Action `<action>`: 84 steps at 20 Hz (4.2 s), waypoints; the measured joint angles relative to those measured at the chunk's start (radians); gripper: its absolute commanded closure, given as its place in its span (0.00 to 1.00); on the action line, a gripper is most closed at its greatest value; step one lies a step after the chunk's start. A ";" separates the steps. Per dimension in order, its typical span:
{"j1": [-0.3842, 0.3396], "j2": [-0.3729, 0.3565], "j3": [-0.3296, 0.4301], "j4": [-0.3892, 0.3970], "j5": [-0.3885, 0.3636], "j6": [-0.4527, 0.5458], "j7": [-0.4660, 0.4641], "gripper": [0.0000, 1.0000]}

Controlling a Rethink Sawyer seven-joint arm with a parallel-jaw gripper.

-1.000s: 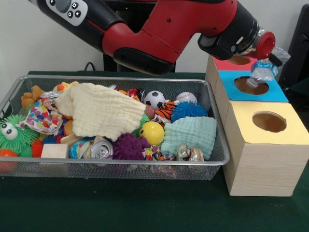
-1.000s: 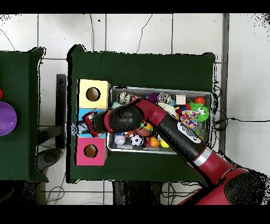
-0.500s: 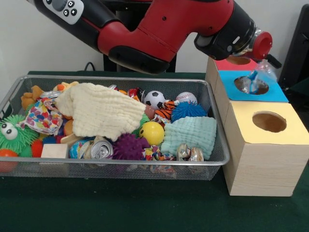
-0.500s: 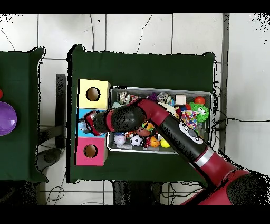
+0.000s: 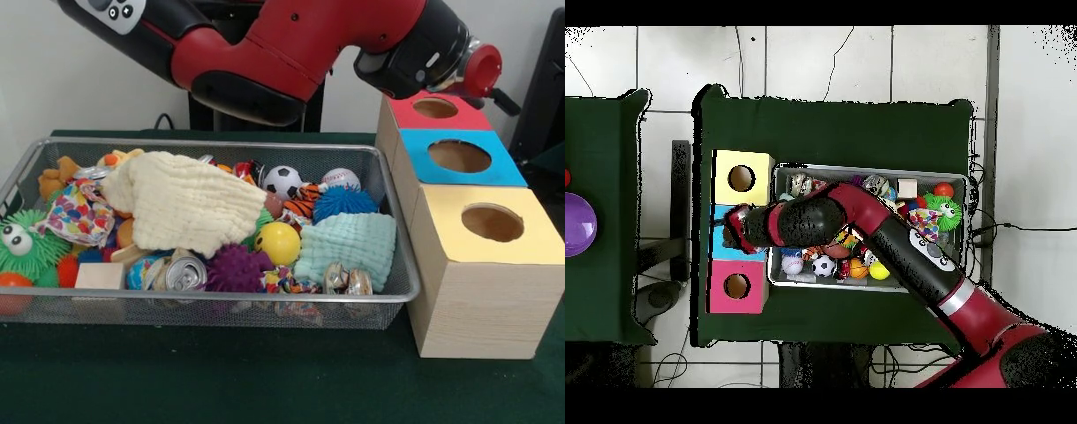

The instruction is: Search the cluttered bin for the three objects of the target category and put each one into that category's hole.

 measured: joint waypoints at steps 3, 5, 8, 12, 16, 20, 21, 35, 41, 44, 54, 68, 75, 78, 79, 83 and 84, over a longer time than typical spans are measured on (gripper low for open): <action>-0.009 -0.009 0.015 0.000 0.018 0.003 0.000 0.00; -0.011 -0.016 0.017 0.000 0.022 0.008 0.000 0.00; -0.009 -0.057 0.014 -0.008 0.019 0.028 0.000 0.00; 0.005 -0.112 -0.002 -0.030 0.000 0.040 0.000 0.00; 0.048 -0.203 -0.057 -0.067 -0.055 0.041 0.000 0.00; 0.100 -0.287 -0.118 -0.105 -0.086 0.045 0.000 0.00; 0.109 -0.302 -0.128 -0.111 -0.088 0.046 0.000 0.00; 0.223 -0.514 -0.280 -0.227 -0.075 0.103 0.000 0.00; 0.239 -0.555 -0.361 -0.269 -0.064 0.103 0.009 0.00; 0.242 -0.557 -0.393 -0.284 -0.056 0.103 0.021 0.00; 0.260 -0.556 -0.534 -0.331 0.014 0.103 0.116 0.00; 0.357 -0.543 -0.701 -0.445 0.093 0.103 0.201 0.00; 0.406 -0.505 -0.762 -0.482 0.146 0.103 0.224 0.00; 0.426 -0.485 -0.779 -0.483 0.169 0.102 0.247 0.00; 0.432 -0.478 -0.786 -0.483 0.175 0.102 0.255 0.00; 0.451 -0.454 -0.806 -0.483 0.193 0.099 0.281 0.00; 0.458 -0.446 -0.814 -0.481 0.201 0.094 0.290 0.00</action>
